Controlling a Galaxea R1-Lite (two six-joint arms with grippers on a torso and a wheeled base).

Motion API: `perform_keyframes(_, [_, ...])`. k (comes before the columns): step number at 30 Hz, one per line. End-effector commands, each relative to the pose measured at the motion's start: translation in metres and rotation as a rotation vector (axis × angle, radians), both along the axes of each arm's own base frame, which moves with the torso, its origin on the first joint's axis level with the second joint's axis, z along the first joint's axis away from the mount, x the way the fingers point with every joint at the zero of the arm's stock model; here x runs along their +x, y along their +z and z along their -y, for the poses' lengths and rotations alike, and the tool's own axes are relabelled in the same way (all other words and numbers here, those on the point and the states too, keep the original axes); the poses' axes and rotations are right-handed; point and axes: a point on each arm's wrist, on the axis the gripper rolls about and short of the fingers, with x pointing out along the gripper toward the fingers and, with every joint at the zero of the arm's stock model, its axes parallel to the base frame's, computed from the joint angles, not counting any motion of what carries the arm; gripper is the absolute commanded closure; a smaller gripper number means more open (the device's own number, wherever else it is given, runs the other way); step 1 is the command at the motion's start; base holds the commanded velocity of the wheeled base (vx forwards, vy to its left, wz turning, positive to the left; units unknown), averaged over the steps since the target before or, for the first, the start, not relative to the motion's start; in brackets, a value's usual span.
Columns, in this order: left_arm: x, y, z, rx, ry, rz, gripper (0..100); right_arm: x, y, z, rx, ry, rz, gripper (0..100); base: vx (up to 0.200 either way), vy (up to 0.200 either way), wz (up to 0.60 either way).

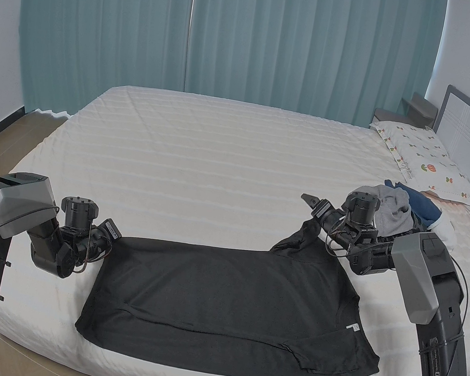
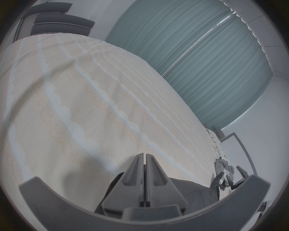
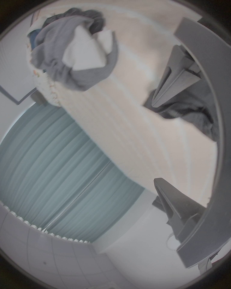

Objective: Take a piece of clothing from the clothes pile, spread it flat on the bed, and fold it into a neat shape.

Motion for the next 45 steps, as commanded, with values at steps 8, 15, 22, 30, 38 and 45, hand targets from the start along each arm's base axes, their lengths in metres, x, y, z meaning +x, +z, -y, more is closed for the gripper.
perform_keyframes(8, [-0.001, -0.001, 0.001, 0.0, -0.001, -0.003, 100, 0.011, -0.037, 0.015, -0.055, -0.07, 0.028, 0, 0.0, 0.0, 0.0])
perform_keyframes(15, [0.0, 0.0, 0.0, -0.002, 0.001, 0.0, 100, 0.015, -0.025, 0.05, -0.074, -0.139, -0.042, 0, 0.0, 0.0, 0.0])
perform_keyframes(22, [0.0, 0.0, 0.001, -0.002, -0.001, -0.002, 100, 0.005, -0.047, 0.067, -0.141, -0.145, -0.118, 0, 0.0, 0.0, 0.0])
perform_keyframes(30, [0.0, -0.001, 0.0, -0.002, 0.001, -0.002, 100, -0.013, -0.051, 0.074, -0.176, -0.086, -0.181, 0, 0.0, 0.0, 0.0])
perform_keyframes(38, [0.0, -0.001, 0.001, -0.002, -0.001, -0.002, 100, -0.022, -0.054, 0.079, -0.204, -0.03, -0.181, 0, 0.0, 0.0, 0.0])
perform_keyframes(45, [0.0, -0.001, 0.001, -0.001, -0.003, -0.001, 100, -0.027, -0.058, 0.073, -0.203, 0.011, -0.174, 0, 0.0, 0.0, 0.0])
